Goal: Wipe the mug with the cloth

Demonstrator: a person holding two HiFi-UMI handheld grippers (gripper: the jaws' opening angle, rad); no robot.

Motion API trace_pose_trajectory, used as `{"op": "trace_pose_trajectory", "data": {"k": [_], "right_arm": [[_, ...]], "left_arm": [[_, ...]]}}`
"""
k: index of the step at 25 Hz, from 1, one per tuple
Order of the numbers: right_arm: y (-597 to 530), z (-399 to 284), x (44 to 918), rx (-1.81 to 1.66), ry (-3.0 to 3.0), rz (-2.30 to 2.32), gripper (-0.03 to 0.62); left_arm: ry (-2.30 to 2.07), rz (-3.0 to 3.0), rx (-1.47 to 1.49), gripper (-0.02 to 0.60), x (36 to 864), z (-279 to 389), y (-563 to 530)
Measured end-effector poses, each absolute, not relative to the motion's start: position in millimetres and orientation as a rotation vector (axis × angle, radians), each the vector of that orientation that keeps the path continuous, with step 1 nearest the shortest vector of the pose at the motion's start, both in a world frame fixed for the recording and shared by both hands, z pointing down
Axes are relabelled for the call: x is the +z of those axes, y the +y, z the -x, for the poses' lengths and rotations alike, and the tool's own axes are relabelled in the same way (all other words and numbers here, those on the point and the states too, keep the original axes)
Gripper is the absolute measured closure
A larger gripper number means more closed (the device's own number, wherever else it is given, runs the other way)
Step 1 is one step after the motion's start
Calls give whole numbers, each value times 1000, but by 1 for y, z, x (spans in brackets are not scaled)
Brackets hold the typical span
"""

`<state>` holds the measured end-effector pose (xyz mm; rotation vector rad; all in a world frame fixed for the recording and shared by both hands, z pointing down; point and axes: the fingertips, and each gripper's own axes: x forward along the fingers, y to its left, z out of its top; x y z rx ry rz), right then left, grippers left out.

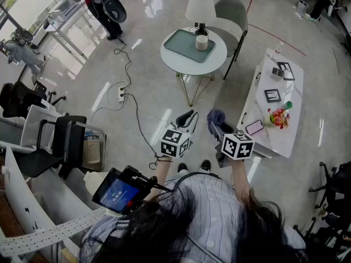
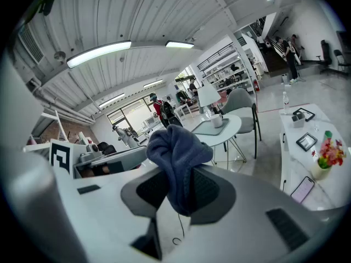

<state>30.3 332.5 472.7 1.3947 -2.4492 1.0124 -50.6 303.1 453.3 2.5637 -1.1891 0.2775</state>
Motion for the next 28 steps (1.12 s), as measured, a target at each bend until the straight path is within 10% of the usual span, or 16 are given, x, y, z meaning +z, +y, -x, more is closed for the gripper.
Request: {"op": "trace_pose_trajectory", "data": {"k": [28], "right_arm": [[276, -80, 482, 976, -2546, -1242, 496]], "left_arm": [[-1373, -2484, 279, 511, 456, 12, 251]]}}
